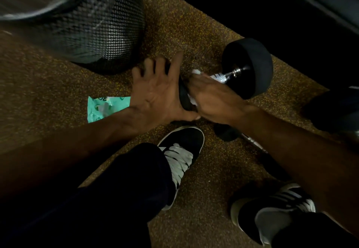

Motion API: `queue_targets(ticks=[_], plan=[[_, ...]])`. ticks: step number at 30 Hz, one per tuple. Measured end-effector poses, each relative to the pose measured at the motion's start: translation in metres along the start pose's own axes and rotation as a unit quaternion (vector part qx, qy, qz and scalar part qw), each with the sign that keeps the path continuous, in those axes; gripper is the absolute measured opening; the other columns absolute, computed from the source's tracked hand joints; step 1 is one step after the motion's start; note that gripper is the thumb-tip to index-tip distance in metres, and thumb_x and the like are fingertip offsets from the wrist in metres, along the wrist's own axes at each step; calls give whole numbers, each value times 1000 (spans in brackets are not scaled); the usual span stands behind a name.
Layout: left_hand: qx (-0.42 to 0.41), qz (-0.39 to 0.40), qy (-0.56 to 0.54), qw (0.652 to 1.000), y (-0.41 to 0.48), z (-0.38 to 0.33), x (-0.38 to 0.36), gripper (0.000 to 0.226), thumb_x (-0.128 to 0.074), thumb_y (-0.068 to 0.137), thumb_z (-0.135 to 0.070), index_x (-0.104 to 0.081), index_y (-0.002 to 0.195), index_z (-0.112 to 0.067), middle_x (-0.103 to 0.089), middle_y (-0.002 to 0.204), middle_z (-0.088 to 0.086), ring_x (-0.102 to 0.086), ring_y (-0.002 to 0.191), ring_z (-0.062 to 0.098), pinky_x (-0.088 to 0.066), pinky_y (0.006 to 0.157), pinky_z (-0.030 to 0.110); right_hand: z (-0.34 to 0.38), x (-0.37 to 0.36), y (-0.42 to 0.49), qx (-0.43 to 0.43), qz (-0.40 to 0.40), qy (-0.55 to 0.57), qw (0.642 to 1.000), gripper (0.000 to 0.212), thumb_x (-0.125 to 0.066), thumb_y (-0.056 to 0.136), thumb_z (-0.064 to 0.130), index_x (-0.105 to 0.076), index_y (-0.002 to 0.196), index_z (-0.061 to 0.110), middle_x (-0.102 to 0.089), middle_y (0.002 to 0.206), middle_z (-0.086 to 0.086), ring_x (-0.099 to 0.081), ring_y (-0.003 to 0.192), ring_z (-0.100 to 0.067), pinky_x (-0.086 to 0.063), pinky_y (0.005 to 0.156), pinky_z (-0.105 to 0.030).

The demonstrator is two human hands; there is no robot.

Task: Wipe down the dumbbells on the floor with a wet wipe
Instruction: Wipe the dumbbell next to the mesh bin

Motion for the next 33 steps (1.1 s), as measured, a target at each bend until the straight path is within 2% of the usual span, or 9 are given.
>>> queue_targets(ticks=[3,6,12,14,17,21,24,29,33], plan=[[-6,-10,7,1000,-4,-1,-2,149,-57,34,-97,-17,155,-19,-52,131,20,-48,114,39,-40,89,52,-27,24,-13,-68,47,-27,996,35,-42,89,16,-60,118,10,-64,107,-13,-59,102,-32,-45,92,-39],[-11,-18,8,1000,-6,-3,-2,149,-57,35,-97,-19,155,-18,-52,128,20,-49,110,39,-40,87,51,-38,36,-17,-160,54,-87,982,31,-47,89,17,-60,115,8,-64,107,-16,-59,98,-36,-42,84,-39],[-1,-12,17,1000,-9,-5,0,150,-56,36,-97,-16,157,-18,-51,130,19,-48,112,37,-39,89,51,-6,7,-14,-20,21,1,1000,38,-46,83,11,-60,117,2,-63,110,-15,-58,107,-32,-37,104,-36],[-1,-16,19,1000,-11,-6,-1,149,-57,36,-96,-18,156,-17,-52,129,19,-49,110,37,-39,88,50,-21,-1,-26,-83,12,-17,996,49,-35,92,15,-49,134,-4,-59,127,-23,-55,119,-35,-32,110,-33],[-7,-26,25,999,-17,-9,-2,147,-58,38,-96,-20,155,-15,-53,126,19,-49,108,37,-39,87,50,-20,0,-32,-190,42,-66,979,71,-7,87,22,-34,143,-12,-40,143,-35,-37,136,-46,-22,118,-51],[-8,-30,31,999,-24,-15,-5,149,-59,40,-94,-16,158,-14,-51,128,19,-48,106,37,-39,84,50,-2,-13,-35,-139,30,-47,989,70,-10,85,20,-34,145,-8,-39,148,-29,-34,140,-41,-24,118,-49],[-17,-32,34,999,-29,-18,-9,153,-56,41,-98,-8,159,-12,-47,135,21,-47,106,38,-38,84,51,-12,-11,-45,-198,17,-80,977,74,2,83,19,-16,149,-11,-23,154,-33,-17,146,-43,-13,121,-48],[-50,-22,49,997,-37,-18,-11,149,-54,48,-98,-3,159,-13,-42,140,21,-44,111,39,-38,86,53,7,-7,-46,-177,23,-36,983,62,-35,94,7,-13,151,-6,-16,158,-26,-11,149,-38,-4,121,-41],[-41,1,48,998,-34,-17,-7,152,-55,44,-99,-2,159,-15,-43,138,20,-45,109,38,-38,85,52,-10,-6,-55,-252,-25,-21,967,64,-23,91,10,-13,152,-4,-15,159,-24,-8,150,-34,-4,121,-35]])
Point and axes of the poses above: each hand's wrist, its own y-axis towards the middle knuckle, its own x-axis out of the back of the hand, z = x × y, the point moved 1 cm from there along y, towards the middle knuckle
